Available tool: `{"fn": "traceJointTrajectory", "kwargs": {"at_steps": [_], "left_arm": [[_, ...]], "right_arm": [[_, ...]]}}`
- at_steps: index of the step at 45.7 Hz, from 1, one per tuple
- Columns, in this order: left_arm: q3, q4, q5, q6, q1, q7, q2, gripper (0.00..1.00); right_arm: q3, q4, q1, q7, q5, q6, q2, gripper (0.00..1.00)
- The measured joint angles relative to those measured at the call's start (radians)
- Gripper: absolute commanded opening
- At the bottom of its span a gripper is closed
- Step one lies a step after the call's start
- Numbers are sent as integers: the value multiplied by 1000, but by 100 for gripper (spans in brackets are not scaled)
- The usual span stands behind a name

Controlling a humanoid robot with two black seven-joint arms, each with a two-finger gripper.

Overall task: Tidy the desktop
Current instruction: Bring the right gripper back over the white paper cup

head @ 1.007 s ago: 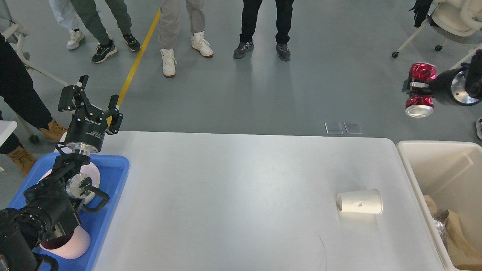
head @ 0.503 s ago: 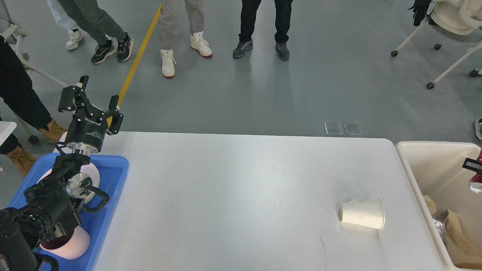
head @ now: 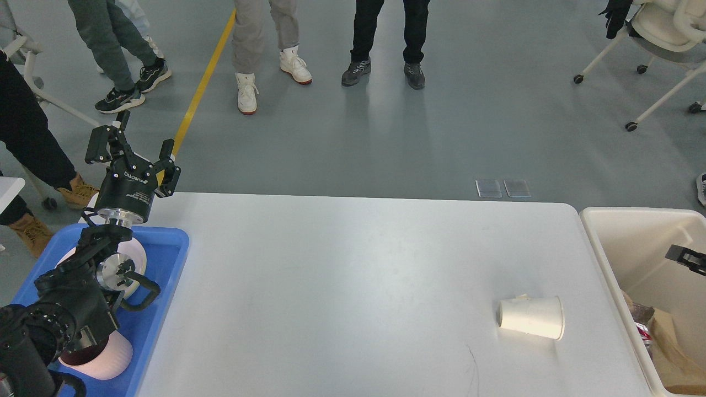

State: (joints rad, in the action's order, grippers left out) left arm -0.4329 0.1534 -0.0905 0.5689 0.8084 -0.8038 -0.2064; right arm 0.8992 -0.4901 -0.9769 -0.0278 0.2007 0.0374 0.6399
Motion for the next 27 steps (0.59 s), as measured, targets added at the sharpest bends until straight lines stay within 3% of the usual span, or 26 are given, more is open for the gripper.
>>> {"fn": "traceJointTrajectory", "kwargs": {"at_steps": [9, 15, 19, 27], "left_arm": [[0, 0, 0, 0, 0, 0, 0, 96], [0, 0, 0, 0, 0, 0, 0, 96], [0, 0, 0, 0, 0, 0, 0, 96], [0, 0, 0, 0, 0, 0, 0, 96]], "right_arm": [[17, -143, -76, -1, -39, 21, -11, 100], [22, -199, -149, -1, -43, 88, -10, 100], [28, -229, -244, -1, -44, 192, -9, 100], [99, -321, -536, 0, -47, 503, -4, 100]]}}
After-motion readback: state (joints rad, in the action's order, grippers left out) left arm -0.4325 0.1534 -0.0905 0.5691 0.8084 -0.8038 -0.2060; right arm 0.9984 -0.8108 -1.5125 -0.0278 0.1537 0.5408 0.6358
